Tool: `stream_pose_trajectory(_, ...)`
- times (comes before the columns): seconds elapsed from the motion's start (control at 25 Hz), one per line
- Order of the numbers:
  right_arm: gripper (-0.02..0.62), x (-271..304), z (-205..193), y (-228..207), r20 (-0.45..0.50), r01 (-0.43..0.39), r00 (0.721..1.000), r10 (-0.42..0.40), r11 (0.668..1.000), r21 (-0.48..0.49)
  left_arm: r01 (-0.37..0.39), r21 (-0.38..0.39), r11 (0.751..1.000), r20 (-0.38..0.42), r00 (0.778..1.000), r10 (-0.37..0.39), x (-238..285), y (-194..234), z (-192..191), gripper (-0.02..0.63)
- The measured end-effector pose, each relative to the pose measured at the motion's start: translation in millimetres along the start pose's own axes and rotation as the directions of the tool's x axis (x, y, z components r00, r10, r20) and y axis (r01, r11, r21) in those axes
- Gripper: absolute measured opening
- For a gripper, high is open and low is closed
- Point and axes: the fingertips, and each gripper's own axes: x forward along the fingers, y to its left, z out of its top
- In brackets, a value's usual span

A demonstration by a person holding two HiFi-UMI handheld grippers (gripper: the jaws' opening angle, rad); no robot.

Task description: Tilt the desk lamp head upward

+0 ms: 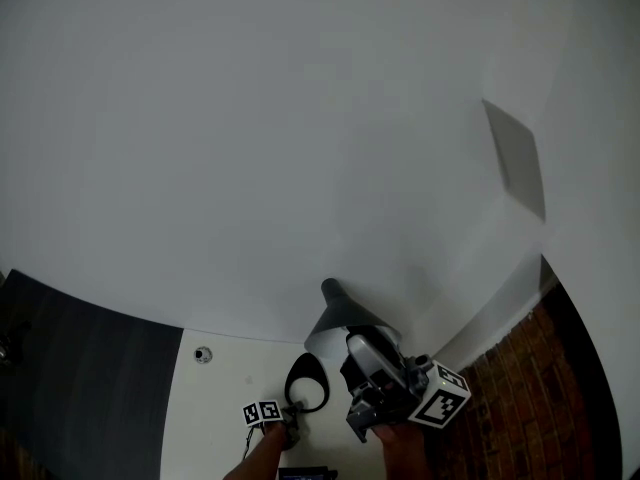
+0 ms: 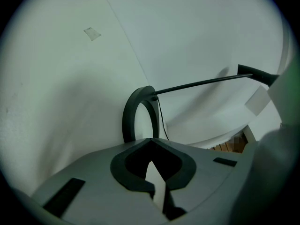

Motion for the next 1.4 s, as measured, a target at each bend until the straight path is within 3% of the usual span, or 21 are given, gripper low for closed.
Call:
stream_pose_trajectory(0.6,0.173,8,8,-4,-0.018,0.034,0.999,-0.033,0.997,0.076,-0.006,0.006,1.000,0.001,1.000,0.006,0,0,1,0.012)
stream_pose_trajectory(0.8,0.173,9,11,-7,-0.008,0.025,1.000,-0.024,0.991,0.130,-0.011,0.006,1.000,0.000,1.000,0.011,0,-1,1,0.012)
stream_pose_trajectory(1.0,0.173,17,19,-5,-0.015,0.024,1.000,-0.022,0.995,0.100,-0.011,0.003,1.000,0.000,1.000,0.011,-1,-1,0,0.012)
stream_pose_trajectory(1.4,0.173,20,24,-9,-0.003,0.007,1.000,-0.006,0.986,0.168,-0.006,0.012,1.000,0.002,1.000,0.006,1,0,2,0.012)
